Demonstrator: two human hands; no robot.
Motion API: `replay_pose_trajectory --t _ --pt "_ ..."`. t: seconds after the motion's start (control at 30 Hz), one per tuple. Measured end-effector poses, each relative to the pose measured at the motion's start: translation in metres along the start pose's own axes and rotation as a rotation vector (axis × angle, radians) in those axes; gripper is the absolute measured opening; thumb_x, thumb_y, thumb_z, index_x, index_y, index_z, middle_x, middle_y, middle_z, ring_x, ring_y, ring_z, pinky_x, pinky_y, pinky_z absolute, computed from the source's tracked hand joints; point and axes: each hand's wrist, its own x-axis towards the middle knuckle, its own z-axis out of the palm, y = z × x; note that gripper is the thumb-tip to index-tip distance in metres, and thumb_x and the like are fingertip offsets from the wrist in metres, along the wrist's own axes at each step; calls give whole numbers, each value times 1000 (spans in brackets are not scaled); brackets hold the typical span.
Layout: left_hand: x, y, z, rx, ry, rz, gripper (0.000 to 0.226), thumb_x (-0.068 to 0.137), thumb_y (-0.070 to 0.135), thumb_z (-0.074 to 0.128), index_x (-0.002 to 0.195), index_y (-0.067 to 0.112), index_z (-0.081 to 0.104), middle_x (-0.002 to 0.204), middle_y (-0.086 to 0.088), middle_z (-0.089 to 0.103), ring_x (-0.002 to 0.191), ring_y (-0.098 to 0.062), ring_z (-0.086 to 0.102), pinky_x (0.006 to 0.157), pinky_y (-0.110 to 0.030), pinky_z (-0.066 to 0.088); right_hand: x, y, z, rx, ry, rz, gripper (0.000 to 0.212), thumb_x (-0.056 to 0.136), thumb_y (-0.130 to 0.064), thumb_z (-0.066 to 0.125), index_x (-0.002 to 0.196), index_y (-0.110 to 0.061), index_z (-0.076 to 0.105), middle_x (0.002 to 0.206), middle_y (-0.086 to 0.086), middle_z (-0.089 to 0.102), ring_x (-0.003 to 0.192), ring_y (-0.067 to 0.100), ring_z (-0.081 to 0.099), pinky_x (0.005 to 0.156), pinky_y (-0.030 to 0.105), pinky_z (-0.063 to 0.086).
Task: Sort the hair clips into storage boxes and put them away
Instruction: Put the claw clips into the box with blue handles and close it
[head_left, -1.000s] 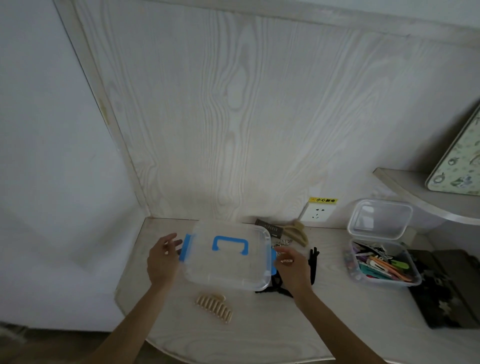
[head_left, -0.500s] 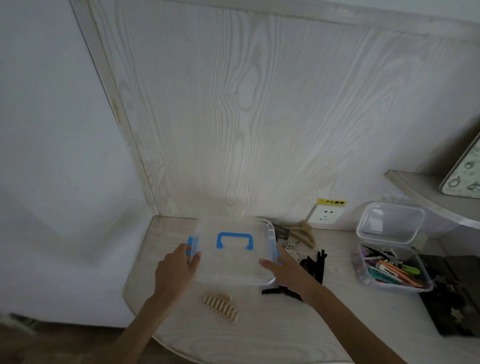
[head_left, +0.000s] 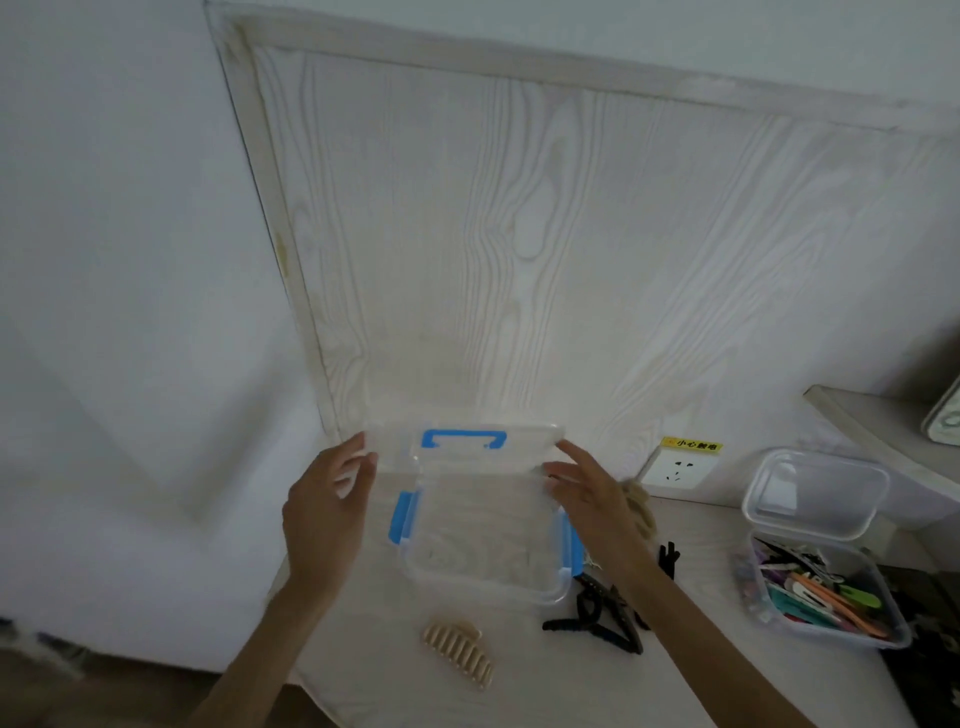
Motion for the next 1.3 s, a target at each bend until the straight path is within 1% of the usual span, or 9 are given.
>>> replay_pose_trajectory --t 0.2,0.33,0.5,0.67,0.93,1.03,1.13,1.2,1.3 --pt "24 -11 25 191 -31 -110 38 94 38 49 123 17 60 116 -6 68 103 -20 65 84 -26 44 32 5 22 -266 65 24 55 91 -8 49 140 -28 34 121 2 49 115 23 50 98 35 44" --pt "29 -3 34 98 -8 -56 38 95 33 48 128 16 57 123 -6 64 104 -17 63 84 -18 40 42 -4 29 -256 148 -24 53 93 -4 46 141 -22 33 132 3 50 115 16 48 93 25 39" --pt "33 -5 49 158 -123 -130 48 96 41 40 136 15 46 134 -5 56 117 -18 56 97 -29 39 45 -2 34 -292 170 -54 53 93 -5 43 142 -20 30 132 2 50 110 16 49 92 31 43" --pt "40 -38 62 326 -429 -373 60 98 50 18 143 14 35 146 -7 41 134 -27 39 109 -39 27 67 29 33 -547 -101 215 53 93 -8 39 144 -16 28 145 11 37 132 24 37 111 33 30" --pt "56 -49 61 311 -422 -505 66 98 49 23 146 5 22 152 -14 29 138 -31 31 111 -39 24 104 31 35 -718 -198 263 38 93 -19 39 129 -20 51 137 7 50 122 25 50 107 35 37" --pt "48 -45 50 312 -284 -321 56 97 43 35 140 7 36 143 -13 44 131 -28 42 106 -36 32 93 31 21 -702 -124 133 31 93 -23 45 123 -22 55 129 4 57 116 22 54 104 35 40" --pt "14 -36 34 201 -115 -17 31 94 38 47 119 22 54 112 6 62 100 -15 60 81 -22 44 62 34 0 -659 -69 -41 28 93 -16 46 118 -18 58 119 2 61 107 20 59 97 32 46" --pt "-14 -31 22 182 -120 174 21 91 45 46 104 32 56 90 22 57 79 2 56 65 -10 41 36 39 -13 -649 -29 -125 25 92 -11 49 112 -15 62 106 -1 62 98 17 61 83 17 47" --pt "-50 -35 11 266 -274 466 21 90 42 45 92 27 60 77 19 56 70 7 48 59 -1 37 2 47 -31 -615 91 -197 17 88 -6 57 100 -14 66 92 -8 58 82 8 57 67 2 38"
